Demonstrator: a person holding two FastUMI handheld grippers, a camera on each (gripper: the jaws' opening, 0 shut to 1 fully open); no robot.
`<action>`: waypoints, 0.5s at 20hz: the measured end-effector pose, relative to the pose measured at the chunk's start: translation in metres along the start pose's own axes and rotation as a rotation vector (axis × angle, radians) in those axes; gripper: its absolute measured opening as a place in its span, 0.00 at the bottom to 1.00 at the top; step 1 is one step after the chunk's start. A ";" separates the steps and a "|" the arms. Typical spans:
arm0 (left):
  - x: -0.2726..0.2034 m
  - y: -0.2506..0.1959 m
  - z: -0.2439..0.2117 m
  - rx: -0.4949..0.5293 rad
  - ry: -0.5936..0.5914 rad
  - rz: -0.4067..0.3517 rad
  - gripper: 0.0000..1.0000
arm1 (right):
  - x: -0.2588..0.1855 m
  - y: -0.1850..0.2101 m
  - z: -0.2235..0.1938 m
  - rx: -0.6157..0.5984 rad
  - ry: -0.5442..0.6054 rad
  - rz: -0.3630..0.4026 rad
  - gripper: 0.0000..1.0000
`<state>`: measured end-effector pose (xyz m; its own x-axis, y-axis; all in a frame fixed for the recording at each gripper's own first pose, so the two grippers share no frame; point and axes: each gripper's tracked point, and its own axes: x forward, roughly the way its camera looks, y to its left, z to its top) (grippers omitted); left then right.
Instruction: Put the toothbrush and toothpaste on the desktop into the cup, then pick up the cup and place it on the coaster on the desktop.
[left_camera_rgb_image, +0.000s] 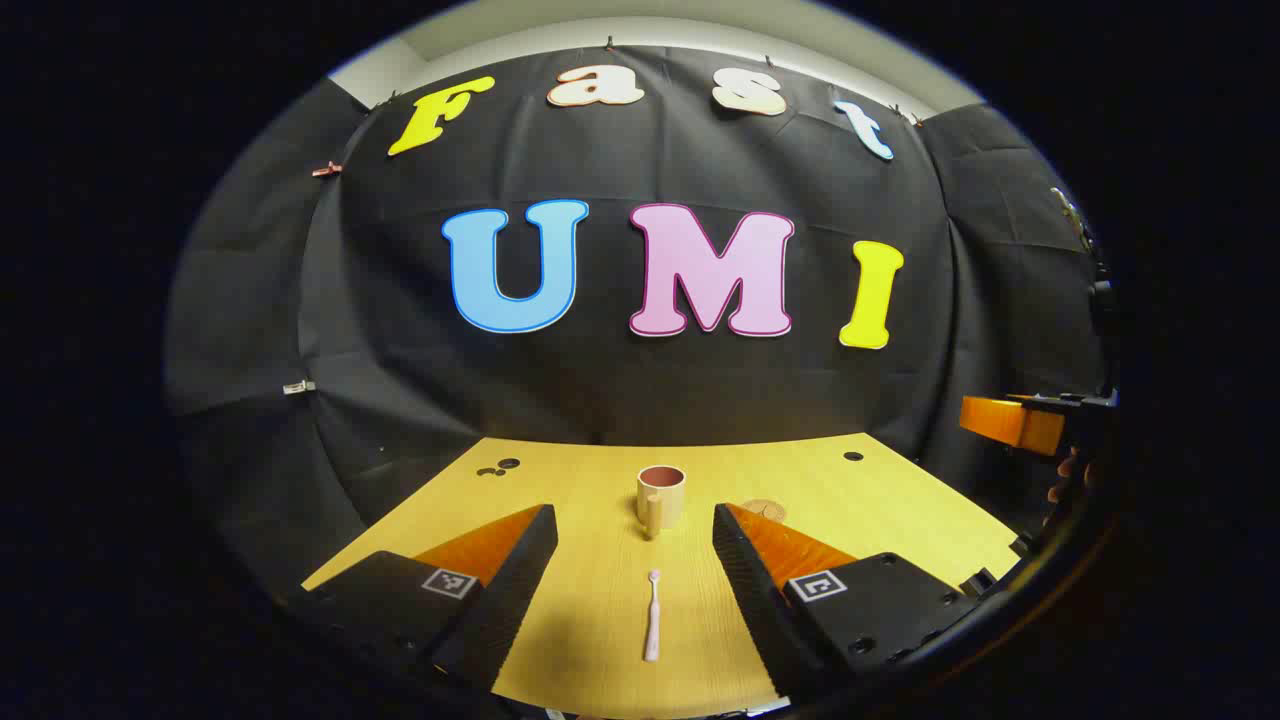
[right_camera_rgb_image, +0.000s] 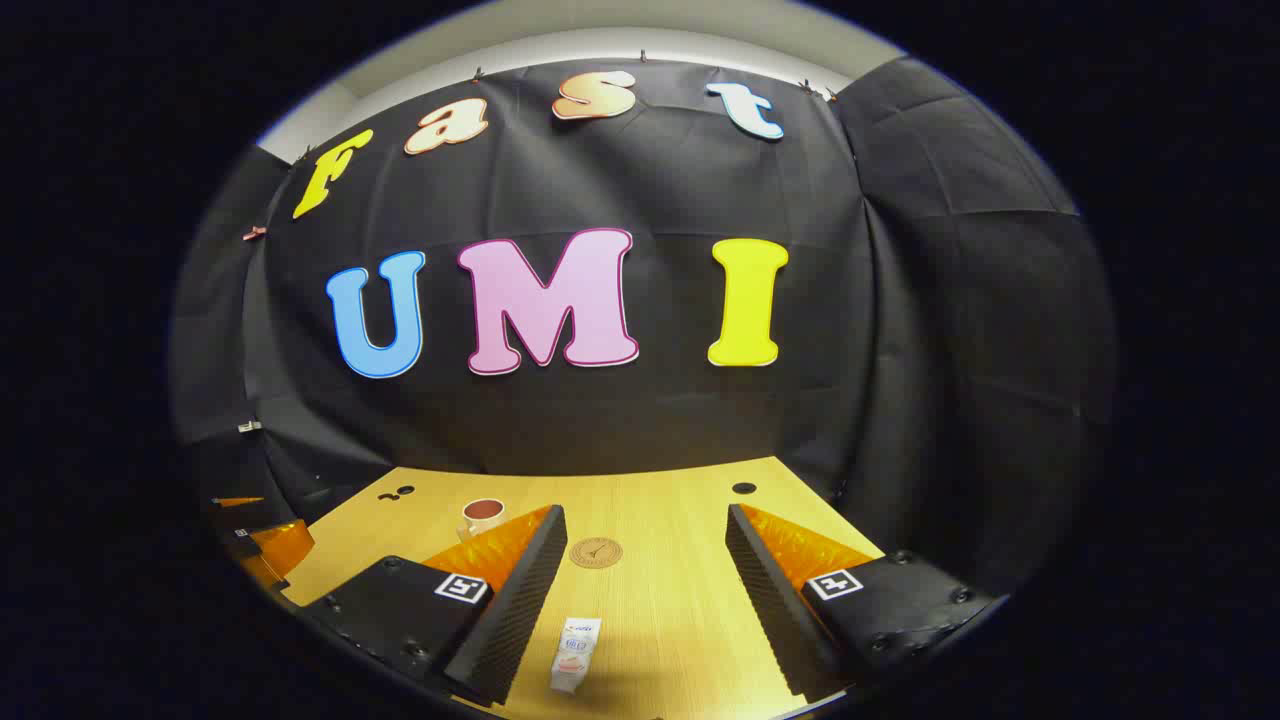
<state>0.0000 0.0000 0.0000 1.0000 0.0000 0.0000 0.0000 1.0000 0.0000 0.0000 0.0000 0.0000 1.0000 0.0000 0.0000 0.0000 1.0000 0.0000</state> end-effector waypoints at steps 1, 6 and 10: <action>0.000 0.000 -0.001 -0.005 0.004 -0.001 0.97 | 0.000 0.001 -0.002 0.009 0.010 0.005 0.98; 0.001 0.002 -0.010 -0.030 0.027 0.014 0.97 | 0.001 0.006 -0.009 -0.002 0.032 0.031 0.98; 0.001 0.004 -0.007 -0.009 0.008 0.023 0.97 | 0.004 0.013 -0.008 0.017 0.034 0.066 0.98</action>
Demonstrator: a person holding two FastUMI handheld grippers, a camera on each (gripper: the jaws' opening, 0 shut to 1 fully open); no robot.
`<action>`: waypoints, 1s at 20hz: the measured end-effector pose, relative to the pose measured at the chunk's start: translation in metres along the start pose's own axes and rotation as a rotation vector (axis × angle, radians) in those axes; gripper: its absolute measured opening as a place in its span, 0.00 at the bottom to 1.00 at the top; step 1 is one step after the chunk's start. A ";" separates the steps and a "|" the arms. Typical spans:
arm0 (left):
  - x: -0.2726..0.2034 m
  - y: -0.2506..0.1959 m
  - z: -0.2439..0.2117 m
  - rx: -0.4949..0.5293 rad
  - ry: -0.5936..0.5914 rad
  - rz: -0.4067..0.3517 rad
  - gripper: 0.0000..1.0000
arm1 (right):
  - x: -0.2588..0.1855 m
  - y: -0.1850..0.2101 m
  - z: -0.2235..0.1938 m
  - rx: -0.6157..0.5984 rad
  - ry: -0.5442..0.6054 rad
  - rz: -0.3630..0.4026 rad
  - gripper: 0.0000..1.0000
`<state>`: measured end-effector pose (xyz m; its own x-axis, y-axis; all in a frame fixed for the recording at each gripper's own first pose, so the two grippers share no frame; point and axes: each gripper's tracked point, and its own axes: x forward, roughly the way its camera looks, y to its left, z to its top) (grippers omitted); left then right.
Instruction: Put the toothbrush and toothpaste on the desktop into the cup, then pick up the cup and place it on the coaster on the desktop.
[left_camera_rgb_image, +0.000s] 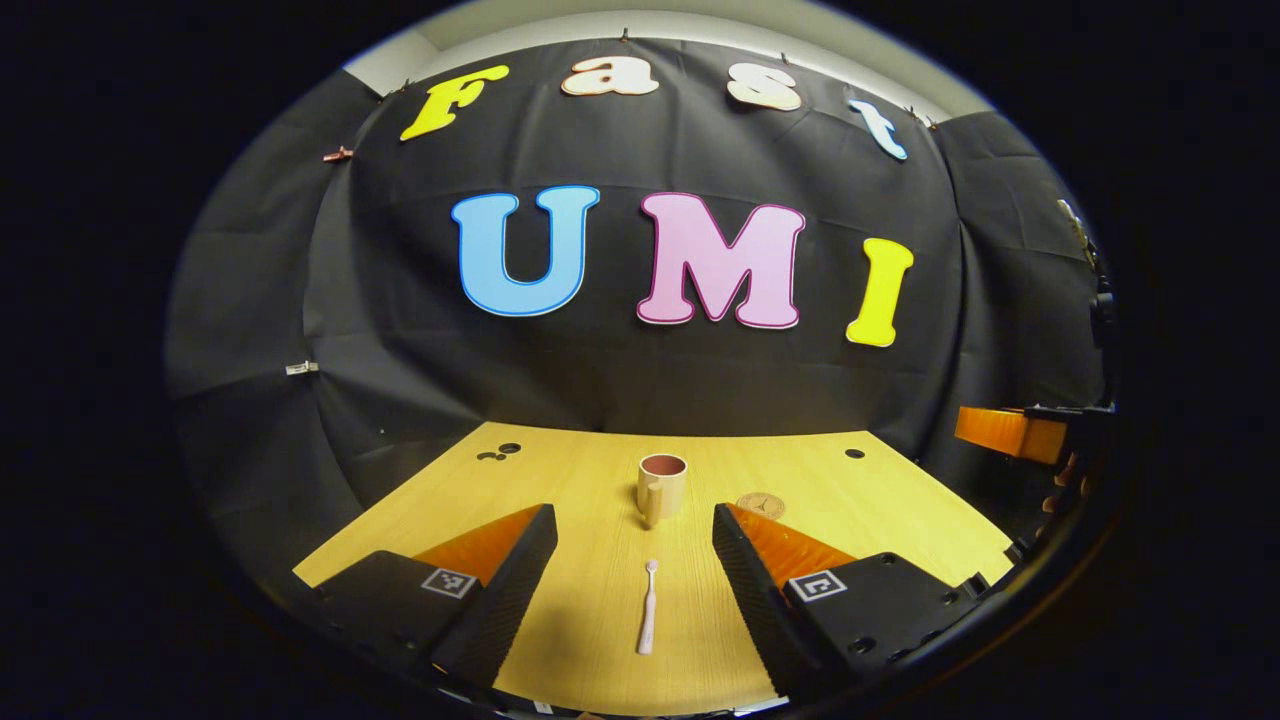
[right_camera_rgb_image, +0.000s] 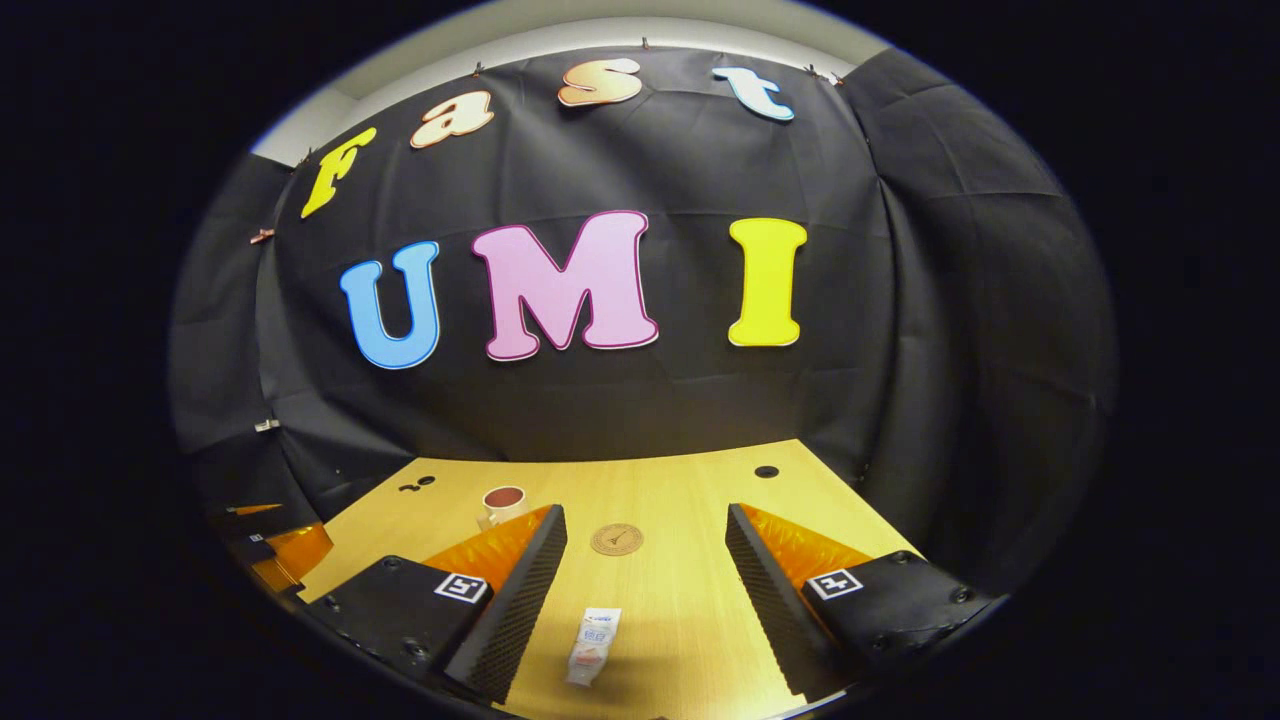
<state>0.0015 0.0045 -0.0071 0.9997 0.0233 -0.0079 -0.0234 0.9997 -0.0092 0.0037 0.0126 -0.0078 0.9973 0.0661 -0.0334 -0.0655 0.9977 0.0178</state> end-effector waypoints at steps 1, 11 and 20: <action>0.001 -0.001 0.000 0.012 -0.006 0.002 0.97 | 0.001 0.000 0.000 -0.003 0.002 0.000 0.98; 0.010 -0.003 -0.010 -0.004 0.022 -0.004 0.98 | 0.013 0.012 -0.025 0.007 0.092 0.038 0.98; 0.015 0.005 -0.031 -0.003 0.092 0.060 0.97 | 0.051 0.023 -0.084 -0.001 0.278 0.075 0.98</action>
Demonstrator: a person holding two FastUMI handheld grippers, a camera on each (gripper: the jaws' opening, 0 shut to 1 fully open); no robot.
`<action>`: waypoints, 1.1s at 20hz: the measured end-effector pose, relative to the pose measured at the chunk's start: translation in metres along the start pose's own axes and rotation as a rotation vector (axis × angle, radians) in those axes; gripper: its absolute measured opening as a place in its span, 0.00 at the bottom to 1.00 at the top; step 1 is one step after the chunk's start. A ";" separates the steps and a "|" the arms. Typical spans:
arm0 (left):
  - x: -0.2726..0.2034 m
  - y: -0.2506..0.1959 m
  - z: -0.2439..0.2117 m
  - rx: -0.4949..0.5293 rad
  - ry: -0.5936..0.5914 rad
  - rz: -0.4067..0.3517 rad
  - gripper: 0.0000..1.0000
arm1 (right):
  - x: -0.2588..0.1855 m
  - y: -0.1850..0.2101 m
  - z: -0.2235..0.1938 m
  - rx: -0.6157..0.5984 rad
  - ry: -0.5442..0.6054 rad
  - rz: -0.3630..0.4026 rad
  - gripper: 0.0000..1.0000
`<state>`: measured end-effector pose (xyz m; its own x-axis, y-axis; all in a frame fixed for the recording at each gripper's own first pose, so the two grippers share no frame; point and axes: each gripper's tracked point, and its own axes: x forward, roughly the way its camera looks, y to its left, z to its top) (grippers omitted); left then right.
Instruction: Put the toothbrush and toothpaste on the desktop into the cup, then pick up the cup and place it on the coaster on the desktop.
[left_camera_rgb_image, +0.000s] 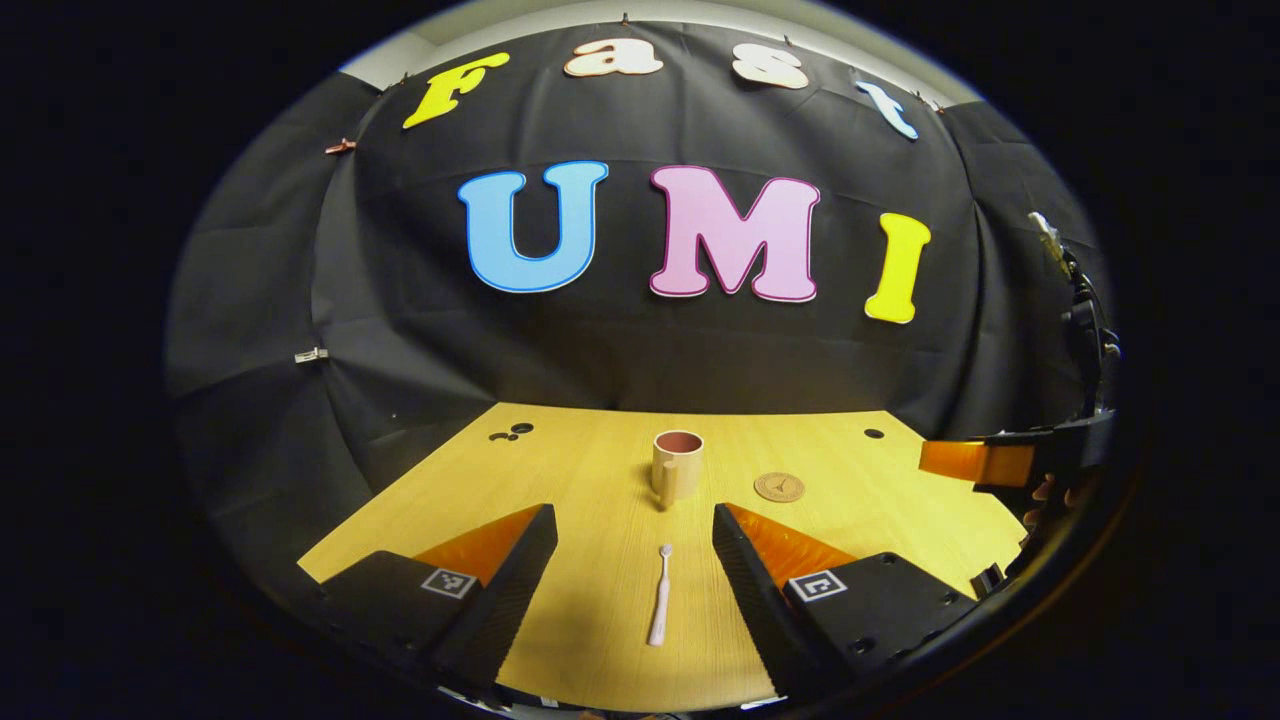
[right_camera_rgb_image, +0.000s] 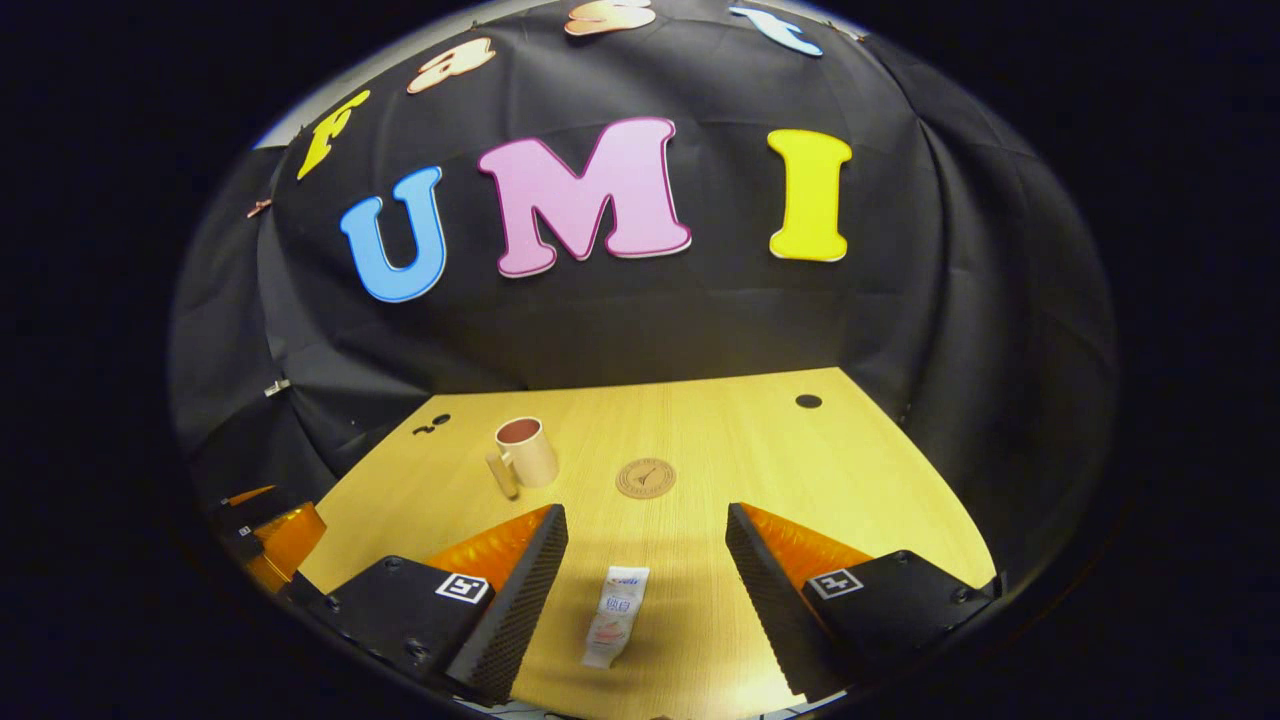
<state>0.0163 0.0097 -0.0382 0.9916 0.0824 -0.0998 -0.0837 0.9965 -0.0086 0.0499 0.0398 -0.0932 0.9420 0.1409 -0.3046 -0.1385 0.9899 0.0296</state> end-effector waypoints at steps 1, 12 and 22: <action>0.001 0.002 -0.005 0.003 0.009 0.013 0.97 | 0.008 0.001 -0.007 0.000 0.028 0.003 0.98; 0.009 0.014 -0.038 -0.025 0.126 0.126 0.97 | 0.068 0.016 -0.089 0.002 0.329 0.064 0.99; 0.013 0.016 -0.065 -0.005 0.230 0.161 0.98 | 0.097 0.026 -0.156 -0.018 0.514 0.072 0.99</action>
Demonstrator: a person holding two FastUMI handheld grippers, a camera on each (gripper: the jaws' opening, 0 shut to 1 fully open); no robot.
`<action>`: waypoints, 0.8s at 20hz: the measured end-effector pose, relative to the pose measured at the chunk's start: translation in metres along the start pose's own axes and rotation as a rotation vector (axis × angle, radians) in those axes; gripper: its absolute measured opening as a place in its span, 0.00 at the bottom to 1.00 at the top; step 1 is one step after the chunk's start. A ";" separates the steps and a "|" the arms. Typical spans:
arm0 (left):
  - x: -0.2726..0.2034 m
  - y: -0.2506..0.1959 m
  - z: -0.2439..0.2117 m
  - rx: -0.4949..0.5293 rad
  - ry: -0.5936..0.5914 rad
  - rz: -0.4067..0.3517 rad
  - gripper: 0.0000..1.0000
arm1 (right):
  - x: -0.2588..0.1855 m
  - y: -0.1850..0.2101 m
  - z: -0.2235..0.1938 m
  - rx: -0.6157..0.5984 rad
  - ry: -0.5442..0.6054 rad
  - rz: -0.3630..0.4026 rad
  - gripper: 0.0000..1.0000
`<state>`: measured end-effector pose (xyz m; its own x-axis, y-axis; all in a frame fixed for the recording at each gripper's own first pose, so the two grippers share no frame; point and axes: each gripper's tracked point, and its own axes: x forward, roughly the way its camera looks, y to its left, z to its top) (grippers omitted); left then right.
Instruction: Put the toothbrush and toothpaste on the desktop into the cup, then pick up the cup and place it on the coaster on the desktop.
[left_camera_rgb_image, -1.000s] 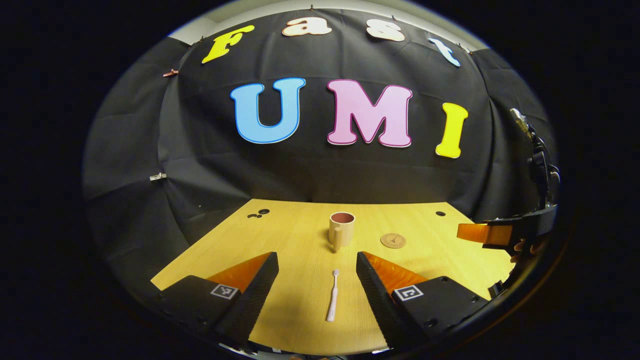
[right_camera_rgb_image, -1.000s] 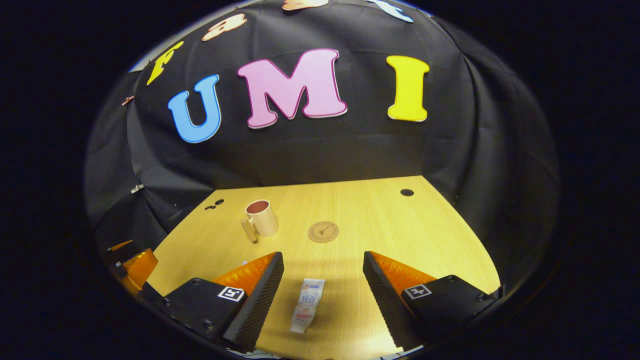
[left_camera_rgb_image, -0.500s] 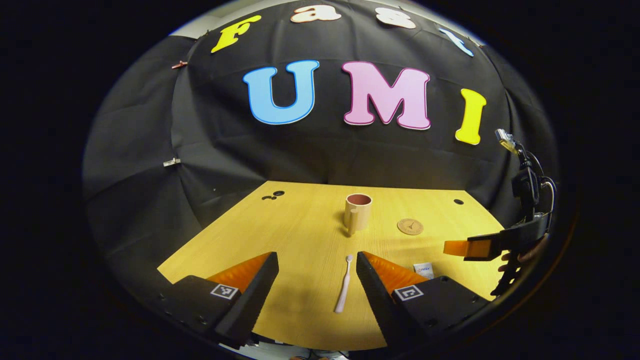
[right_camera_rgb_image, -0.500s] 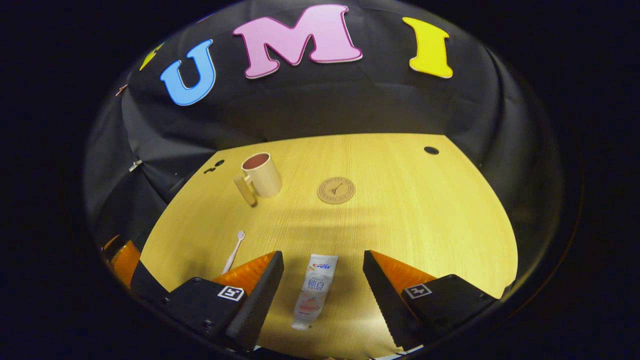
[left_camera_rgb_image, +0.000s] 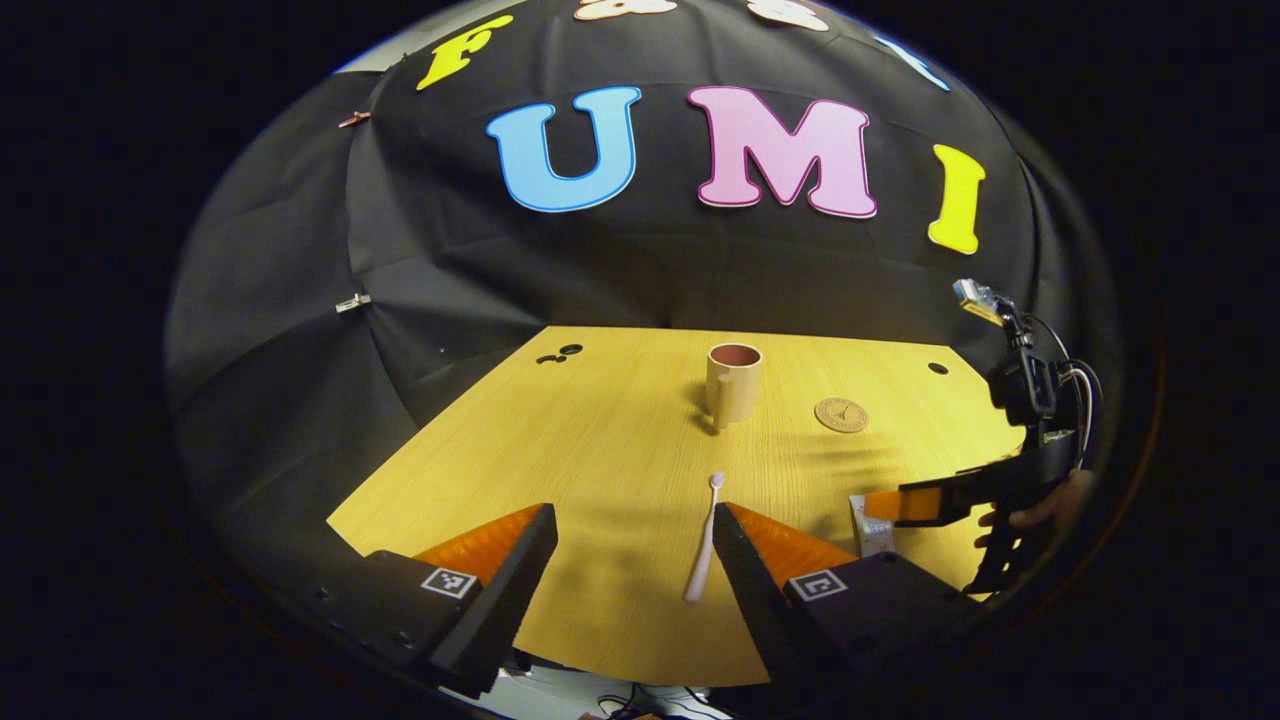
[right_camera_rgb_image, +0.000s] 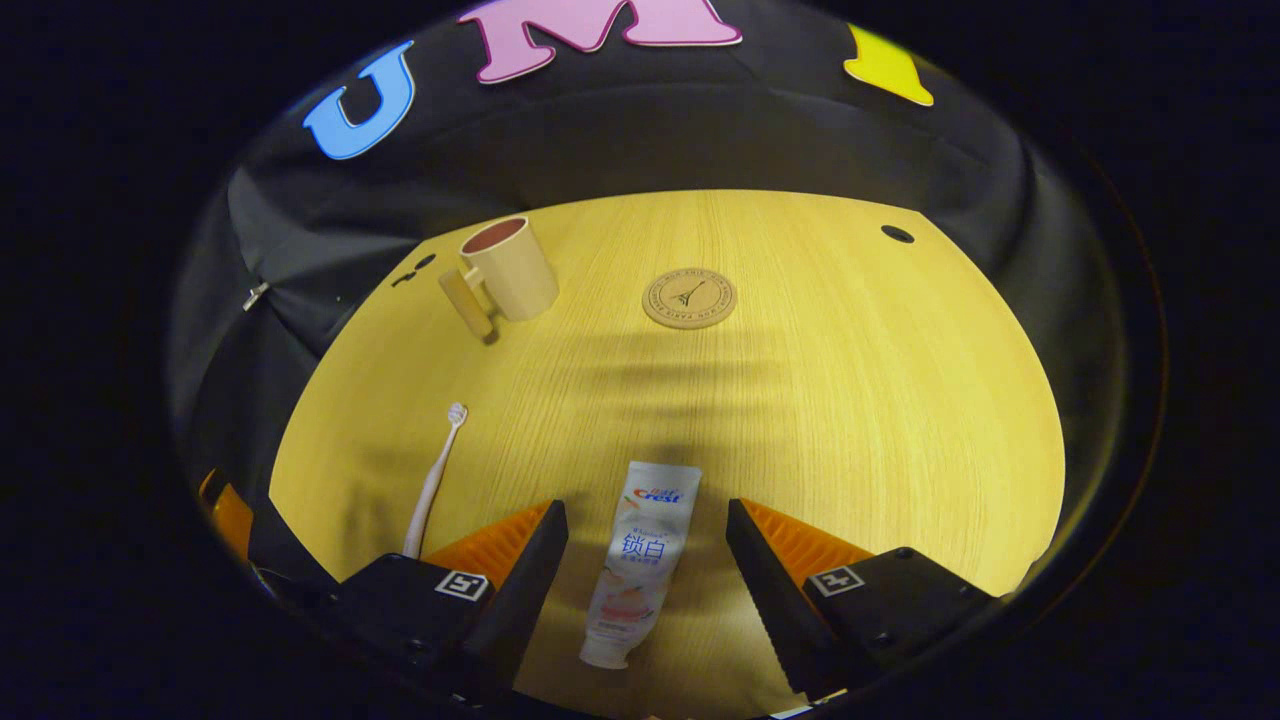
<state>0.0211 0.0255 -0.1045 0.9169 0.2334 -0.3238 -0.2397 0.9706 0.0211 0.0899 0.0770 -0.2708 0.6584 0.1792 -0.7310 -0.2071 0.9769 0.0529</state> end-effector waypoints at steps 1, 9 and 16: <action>0.001 -0.001 0.000 0.005 0.004 0.003 0.98 | 0.006 0.000 -0.006 0.002 0.017 -0.001 0.99; 0.005 -0.012 -0.006 0.074 0.023 -0.031 0.99 | 0.021 -0.009 -0.023 0.003 0.065 -0.058 0.99; 0.002 -0.021 -0.004 0.069 0.014 -0.061 0.99 | 0.020 -0.009 -0.038 -0.066 0.121 -0.142 0.84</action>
<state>0.0261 0.0055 -0.1097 0.9245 0.1732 -0.3395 -0.1601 0.9849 0.0663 0.0777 0.0679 -0.3118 0.5938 0.0209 -0.8044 -0.1677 0.9809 -0.0983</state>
